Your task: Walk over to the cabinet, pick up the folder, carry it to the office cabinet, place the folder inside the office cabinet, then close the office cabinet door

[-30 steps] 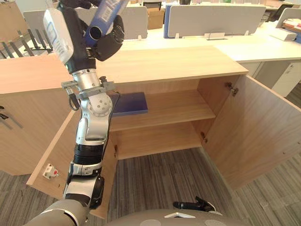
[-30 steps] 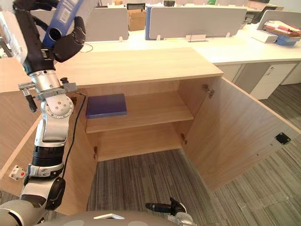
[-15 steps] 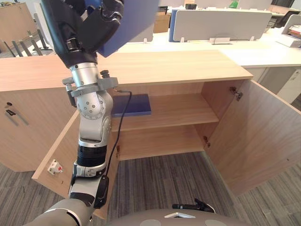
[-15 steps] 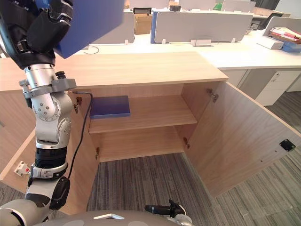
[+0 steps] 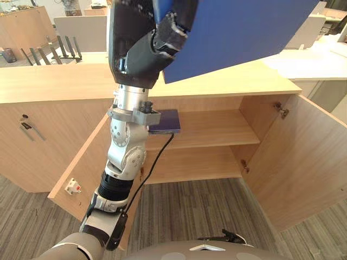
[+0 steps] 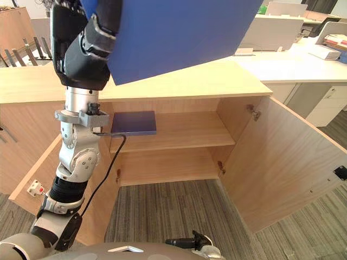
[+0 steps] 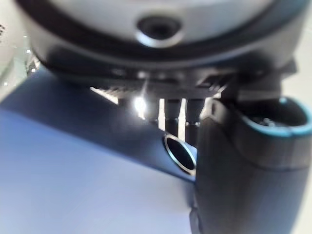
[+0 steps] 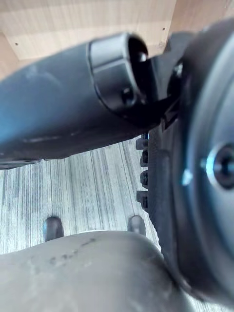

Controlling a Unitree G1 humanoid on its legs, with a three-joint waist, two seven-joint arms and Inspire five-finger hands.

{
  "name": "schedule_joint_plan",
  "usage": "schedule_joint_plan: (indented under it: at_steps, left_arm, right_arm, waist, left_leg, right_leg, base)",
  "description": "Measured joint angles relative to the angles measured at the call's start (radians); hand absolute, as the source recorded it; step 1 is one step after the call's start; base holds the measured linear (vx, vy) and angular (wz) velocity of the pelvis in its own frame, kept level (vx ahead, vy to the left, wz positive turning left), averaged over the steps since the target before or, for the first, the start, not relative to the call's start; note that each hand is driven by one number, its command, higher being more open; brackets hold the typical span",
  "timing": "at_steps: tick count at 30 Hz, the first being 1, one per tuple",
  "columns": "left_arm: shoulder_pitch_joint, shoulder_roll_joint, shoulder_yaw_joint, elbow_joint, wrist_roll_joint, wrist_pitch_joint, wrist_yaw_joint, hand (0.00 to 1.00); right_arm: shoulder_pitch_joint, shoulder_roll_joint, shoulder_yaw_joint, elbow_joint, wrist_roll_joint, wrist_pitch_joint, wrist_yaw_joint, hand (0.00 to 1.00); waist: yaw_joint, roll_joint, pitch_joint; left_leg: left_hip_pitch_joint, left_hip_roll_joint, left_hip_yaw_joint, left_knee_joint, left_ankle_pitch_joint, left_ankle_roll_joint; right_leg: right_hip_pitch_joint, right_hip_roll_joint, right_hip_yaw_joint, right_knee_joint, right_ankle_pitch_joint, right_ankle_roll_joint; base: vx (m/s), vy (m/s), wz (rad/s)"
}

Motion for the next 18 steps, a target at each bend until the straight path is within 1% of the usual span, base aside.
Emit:
schedule_joint_plan:
  at_steps: [5,8,12,16,18]
  left_arm:
    - [0.108,-0.003,-0.020,0.004,-0.080,0.008,-0.013,0.00]
    - [0.172,-0.005,-0.030,0.004,-0.125,0.026,-0.032,0.00]
    - [0.273,-0.005,-0.041,0.003,-0.151,0.031,-0.049,0.00]
    - [0.387,-0.005,-0.035,0.003,-0.158,0.058,-0.054,0.00]
    - [0.454,-0.004,-0.029,0.003,-0.159,0.083,-0.056,0.00]
  right_arm:
    - [-0.011,-0.003,0.075,0.001,0.010,-0.004,0.000,1.00]
    - [-0.010,-0.009,0.124,0.000,0.056,-0.017,-0.002,1.00]
    - [0.001,-0.015,0.169,-0.029,0.132,-0.024,-0.004,1.00]
    - [0.060,-0.016,0.161,-0.175,0.190,-0.023,-0.007,1.00]
    - [0.103,-0.014,0.138,-0.294,0.201,-0.025,-0.010,1.00]
  waist:
    - [0.001,-0.002,0.001]
    - [0.002,-0.003,0.002]
    - [-0.003,-0.006,0.004]
    - [-0.006,-0.009,0.006]
    - [-0.011,-0.010,0.006]
  left_leg:
    - [0.000,0.000,0.000,0.000,0.000,0.000]
    - [0.000,0.000,0.002,0.000,0.000,0.000]
    - [0.000,0.003,0.007,0.000,-0.003,-0.004]
    - [-0.001,0.008,0.025,0.000,-0.013,-0.012]
    - [-0.007,0.009,0.033,0.004,-0.020,-0.012]
  right_leg:
    - [0.000,0.000,0.000,0.000,0.000,0.000]
    - [-0.001,0.000,0.002,0.000,-0.001,-0.001]
    - [-0.004,0.003,0.006,0.000,-0.001,-0.002]
    - [-0.016,0.008,0.025,-0.005,-0.002,-0.003]
    - [-0.025,0.009,0.033,-0.005,-0.002,-0.003]
  base:
    - [0.00,0.000,0.00]
    - [0.00,0.000,0.00]
    - [-0.02,-0.018,-0.04]
    - [-0.01,-0.014,-0.15]
    - [0.00,-0.009,-0.10]
